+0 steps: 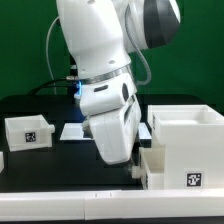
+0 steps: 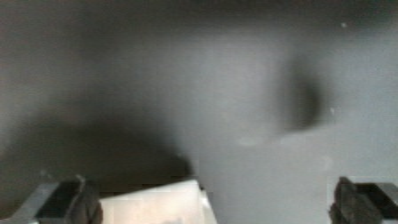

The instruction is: Assemble drawer

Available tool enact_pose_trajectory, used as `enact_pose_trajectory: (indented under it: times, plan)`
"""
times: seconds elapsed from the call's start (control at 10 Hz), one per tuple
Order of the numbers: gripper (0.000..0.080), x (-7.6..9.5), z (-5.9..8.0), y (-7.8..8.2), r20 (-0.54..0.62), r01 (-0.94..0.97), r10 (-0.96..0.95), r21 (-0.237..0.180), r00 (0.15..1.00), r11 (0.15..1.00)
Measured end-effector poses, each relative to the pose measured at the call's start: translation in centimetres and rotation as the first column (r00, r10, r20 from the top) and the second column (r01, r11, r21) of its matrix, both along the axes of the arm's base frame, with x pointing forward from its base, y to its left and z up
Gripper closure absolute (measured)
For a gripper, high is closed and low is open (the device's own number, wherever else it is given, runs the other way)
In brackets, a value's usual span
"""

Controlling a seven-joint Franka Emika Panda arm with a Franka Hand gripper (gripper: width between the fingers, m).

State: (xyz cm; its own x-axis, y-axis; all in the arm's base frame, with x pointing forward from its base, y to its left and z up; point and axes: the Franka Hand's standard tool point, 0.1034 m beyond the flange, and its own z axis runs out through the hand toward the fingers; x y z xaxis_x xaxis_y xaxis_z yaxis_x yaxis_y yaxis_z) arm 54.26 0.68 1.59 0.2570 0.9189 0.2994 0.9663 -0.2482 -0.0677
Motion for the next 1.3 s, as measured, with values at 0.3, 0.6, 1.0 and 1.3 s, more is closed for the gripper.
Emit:
enact_pose_trajectory:
  times: [0.3,0.6,1.0,1.3]
  plan:
    - [0.0150,1.5,0.5,-0.6,0.004,0.008,-0.008,0.007,1.000,1.000]
    - [0.0150,1.8,0.6,0.6,0.003,0.012,-0.012,0.012,1.000,1.000]
    - [0.0150,1.4,0.1,1.4,0.014,0.057,-0.057,0.002,0.998,0.998]
    - [0.0150,1.4,0.1,-0.1,0.010,0.080,-0.080,0.000,0.997,0.997]
